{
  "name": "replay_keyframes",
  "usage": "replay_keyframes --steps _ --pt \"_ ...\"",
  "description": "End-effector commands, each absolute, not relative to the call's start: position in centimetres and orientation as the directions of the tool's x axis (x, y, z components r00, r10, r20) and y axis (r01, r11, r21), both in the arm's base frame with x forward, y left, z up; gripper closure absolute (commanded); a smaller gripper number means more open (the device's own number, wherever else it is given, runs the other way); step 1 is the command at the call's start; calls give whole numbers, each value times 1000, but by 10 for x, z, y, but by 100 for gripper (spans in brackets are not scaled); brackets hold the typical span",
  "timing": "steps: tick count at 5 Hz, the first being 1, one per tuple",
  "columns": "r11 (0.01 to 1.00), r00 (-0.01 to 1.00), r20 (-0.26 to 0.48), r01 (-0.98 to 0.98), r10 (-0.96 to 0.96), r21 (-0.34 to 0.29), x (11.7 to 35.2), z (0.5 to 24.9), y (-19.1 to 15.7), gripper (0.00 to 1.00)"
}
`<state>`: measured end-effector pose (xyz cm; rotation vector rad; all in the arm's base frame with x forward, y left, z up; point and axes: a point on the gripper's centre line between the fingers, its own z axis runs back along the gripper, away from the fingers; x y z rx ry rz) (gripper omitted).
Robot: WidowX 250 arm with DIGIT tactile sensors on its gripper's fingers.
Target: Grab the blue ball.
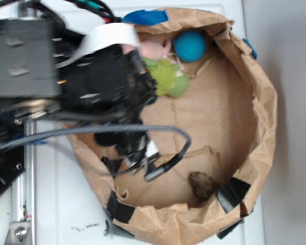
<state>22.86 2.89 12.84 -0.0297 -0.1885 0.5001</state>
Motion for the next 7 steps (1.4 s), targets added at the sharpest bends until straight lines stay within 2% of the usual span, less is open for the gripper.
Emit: replay_keyframes --steps 1,3,5,7 --pt "850 829 189 -517 526 -100 292 138 66 0" --pt "845 823 199 -532 532 -59 309 126 71 0" --pt "870 846 221 -493 485 -26 283 114 50 0" --pt "866 832 267 -500 486 -18 286 108 61 0"
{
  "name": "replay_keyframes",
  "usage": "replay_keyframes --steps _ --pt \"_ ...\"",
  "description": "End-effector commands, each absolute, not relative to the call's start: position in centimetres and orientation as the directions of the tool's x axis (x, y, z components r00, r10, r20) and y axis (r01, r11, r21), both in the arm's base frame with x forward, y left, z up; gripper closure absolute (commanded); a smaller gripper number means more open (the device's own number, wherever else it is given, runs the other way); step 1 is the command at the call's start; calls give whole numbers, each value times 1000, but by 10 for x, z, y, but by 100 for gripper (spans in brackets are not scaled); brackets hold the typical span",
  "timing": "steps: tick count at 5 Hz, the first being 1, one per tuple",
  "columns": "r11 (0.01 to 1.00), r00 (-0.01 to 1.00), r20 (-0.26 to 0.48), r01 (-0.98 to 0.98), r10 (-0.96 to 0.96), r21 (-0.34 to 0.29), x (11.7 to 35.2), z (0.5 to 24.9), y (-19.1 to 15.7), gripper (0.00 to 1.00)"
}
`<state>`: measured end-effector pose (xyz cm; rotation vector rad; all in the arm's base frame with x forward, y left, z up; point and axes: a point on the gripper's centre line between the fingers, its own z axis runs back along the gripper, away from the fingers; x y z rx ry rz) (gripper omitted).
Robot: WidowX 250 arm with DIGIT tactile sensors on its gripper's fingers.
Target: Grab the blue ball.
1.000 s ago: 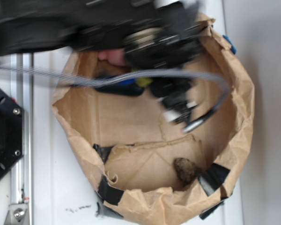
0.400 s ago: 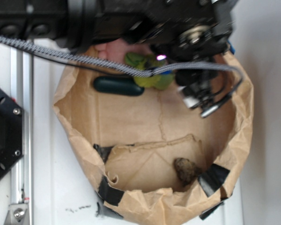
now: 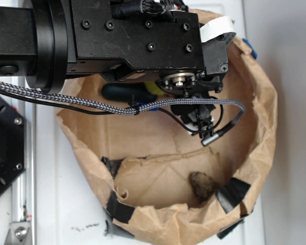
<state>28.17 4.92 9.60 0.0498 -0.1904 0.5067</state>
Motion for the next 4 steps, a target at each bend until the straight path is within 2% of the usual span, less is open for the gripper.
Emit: replay_keyframes --steps 1,2,4 --pt "862 823 290 -506 489 -20 288 107 67 0" --pt "834 773 360 -552 523 -26 290 108 76 0" --pt "807 739 376 -589 559 -43 298 105 93 0"
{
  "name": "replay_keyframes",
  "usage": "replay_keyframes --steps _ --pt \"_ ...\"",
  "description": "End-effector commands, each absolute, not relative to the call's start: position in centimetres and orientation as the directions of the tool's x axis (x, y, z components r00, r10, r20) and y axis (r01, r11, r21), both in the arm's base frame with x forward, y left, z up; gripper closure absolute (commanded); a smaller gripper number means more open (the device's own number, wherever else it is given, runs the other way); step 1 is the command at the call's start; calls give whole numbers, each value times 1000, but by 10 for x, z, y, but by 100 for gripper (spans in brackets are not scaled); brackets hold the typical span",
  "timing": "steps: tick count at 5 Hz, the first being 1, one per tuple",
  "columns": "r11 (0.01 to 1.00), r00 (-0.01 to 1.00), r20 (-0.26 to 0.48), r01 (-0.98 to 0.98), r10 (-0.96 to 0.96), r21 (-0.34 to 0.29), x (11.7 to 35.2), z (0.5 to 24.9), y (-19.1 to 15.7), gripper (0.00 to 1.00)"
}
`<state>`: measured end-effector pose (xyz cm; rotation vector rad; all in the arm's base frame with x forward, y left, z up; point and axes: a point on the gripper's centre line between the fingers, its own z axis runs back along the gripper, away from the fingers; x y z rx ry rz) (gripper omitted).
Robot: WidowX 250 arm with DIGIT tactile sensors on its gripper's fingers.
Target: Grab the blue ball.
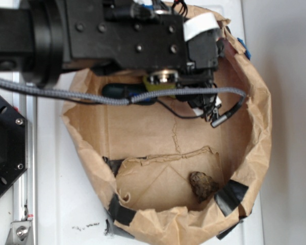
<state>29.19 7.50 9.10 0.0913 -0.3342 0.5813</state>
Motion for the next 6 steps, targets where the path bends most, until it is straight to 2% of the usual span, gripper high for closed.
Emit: replay_keyframes --steps 1,4,6 --pt "798 726 394 -601 564 -35 305 102 96 0" --pt "779 711 388 -627 587 -29 320 97 106 0" --pt "796 739 367 -606 565 -7 305 85 100 0"
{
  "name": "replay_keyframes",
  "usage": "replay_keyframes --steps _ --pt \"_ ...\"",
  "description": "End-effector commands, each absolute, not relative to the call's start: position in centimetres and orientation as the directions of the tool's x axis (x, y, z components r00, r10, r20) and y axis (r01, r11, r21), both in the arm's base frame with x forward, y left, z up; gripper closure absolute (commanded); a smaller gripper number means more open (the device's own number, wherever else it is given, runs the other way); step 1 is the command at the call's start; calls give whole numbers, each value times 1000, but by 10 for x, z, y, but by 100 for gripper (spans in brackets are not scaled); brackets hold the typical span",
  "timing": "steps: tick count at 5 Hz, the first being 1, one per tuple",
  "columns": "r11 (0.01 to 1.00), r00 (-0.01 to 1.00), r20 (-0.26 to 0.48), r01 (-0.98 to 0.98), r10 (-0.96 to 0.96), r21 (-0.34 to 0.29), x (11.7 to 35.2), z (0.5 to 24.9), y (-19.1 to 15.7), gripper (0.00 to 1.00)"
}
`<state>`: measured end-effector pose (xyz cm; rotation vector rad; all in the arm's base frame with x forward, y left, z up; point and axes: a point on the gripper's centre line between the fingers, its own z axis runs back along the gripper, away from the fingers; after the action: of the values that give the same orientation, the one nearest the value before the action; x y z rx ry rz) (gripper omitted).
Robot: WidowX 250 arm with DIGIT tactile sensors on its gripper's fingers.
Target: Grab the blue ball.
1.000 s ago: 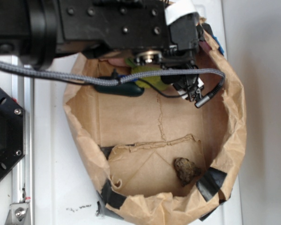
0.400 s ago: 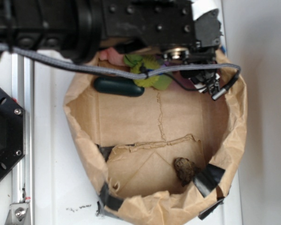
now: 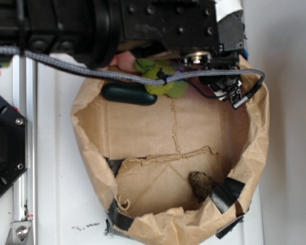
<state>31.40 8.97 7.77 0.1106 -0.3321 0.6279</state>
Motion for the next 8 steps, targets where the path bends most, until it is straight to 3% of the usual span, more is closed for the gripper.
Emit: replay_keyframes --steps 1,3,6,8 --pt "808 754 354 -590 553 -4 298 78 96 0" --pt "810 756 359 -586 547 2 294 77 96 0" --pt "742 690 393 -670 608 26 284 68 132 0" --pt "748 690 414 -663 594 33 290 66 138 0"
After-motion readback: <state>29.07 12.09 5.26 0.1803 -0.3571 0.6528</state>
